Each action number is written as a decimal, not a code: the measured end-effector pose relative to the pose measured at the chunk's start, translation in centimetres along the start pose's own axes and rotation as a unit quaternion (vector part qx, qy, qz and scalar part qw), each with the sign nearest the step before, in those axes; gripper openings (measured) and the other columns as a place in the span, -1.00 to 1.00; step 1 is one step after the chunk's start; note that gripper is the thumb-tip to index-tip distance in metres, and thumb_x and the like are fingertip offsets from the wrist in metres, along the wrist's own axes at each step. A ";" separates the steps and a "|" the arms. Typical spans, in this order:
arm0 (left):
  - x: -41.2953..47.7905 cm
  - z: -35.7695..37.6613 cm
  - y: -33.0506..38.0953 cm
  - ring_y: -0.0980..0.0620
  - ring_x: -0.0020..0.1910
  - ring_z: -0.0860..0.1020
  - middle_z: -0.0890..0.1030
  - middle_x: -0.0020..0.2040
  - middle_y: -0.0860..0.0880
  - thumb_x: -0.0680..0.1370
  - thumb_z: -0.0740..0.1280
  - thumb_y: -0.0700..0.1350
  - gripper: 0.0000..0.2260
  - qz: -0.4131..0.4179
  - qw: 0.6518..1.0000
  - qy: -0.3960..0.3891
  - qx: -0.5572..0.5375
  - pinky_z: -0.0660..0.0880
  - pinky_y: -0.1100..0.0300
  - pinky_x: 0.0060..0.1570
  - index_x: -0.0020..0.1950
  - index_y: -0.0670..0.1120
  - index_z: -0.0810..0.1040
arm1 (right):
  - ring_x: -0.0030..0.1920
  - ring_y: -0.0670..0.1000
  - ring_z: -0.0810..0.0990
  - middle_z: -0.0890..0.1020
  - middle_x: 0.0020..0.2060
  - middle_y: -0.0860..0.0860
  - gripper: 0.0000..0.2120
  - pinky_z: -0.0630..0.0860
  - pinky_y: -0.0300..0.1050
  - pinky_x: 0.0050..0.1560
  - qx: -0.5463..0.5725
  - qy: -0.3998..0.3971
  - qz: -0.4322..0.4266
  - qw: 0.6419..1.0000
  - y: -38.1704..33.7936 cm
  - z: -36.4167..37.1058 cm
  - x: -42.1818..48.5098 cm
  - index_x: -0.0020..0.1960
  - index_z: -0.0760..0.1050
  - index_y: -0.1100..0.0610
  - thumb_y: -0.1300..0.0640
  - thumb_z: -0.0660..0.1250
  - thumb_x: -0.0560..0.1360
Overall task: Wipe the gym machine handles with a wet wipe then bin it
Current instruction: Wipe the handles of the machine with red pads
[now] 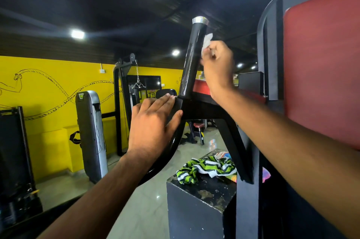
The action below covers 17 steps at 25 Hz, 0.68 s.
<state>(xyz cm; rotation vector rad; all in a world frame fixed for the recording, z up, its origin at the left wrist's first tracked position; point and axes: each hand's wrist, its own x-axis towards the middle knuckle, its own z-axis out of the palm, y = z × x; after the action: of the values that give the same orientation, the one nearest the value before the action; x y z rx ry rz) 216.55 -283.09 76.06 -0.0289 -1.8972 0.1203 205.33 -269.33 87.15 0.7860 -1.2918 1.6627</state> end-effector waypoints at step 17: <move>-0.2 0.3 -0.2 -0.07 0.14 0.54 0.59 0.29 -0.03 0.58 0.15 0.17 -0.53 0.002 1.000 0.009 -0.005 0.46 -0.05 0.09 0.32 -0.08 0.57 | 0.13 0.15 0.46 0.53 0.09 0.12 -0.79 0.53 0.03 0.11 -0.544 -0.230 -0.483 0.647 -3.0 -1.5 -0.9 0.06 0.58 0.23 0.26 0.37 0.42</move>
<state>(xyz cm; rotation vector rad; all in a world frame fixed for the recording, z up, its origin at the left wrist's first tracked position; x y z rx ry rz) 216.37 -283.33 75.83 -0.0414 -1.8792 0.1128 208.48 -267.80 87.20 0.8445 -1.4637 -0.2978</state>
